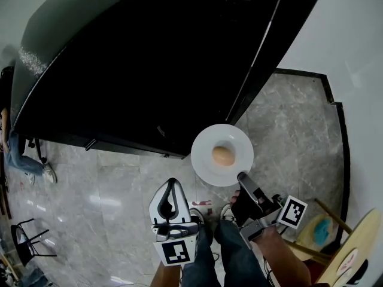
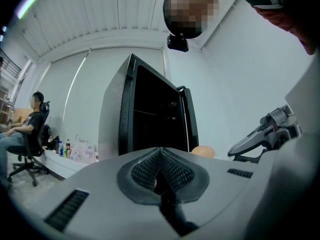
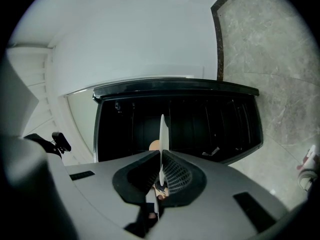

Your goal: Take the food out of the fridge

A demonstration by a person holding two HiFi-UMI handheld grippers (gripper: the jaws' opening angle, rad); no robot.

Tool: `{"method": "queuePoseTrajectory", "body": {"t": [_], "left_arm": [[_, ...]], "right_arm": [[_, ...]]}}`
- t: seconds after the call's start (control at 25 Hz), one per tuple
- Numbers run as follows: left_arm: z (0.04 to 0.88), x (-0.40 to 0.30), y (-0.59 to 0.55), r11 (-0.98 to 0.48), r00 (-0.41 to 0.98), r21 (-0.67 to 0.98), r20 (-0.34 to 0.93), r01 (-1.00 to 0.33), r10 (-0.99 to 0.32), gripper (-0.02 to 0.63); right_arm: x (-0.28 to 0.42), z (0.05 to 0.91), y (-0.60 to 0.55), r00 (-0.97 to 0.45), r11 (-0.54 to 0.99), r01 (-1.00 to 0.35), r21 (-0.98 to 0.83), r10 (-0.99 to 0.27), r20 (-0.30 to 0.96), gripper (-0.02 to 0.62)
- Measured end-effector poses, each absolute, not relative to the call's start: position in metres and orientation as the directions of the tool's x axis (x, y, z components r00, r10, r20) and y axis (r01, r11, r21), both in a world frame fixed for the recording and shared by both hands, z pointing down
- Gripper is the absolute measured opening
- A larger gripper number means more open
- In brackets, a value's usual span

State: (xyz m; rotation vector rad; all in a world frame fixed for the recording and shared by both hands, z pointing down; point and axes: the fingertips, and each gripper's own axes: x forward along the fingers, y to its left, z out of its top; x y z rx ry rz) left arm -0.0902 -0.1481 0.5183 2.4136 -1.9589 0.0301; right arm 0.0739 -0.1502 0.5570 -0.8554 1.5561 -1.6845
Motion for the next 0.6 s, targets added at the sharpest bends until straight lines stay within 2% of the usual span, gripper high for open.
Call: {"method": "queuePoseTrajectory", "body": {"t": [0.6], "left_arm": [[0.528, -0.091, -0.144, -0.198, 0.199, 0.023, 0.061, -0.980, -0.978, 0.012]], "right_arm": [[0.095, 0.569, -0.128, -0.491, -0.109, 0.078, -0.991, -0.869, 0.057, 0.032]]}}
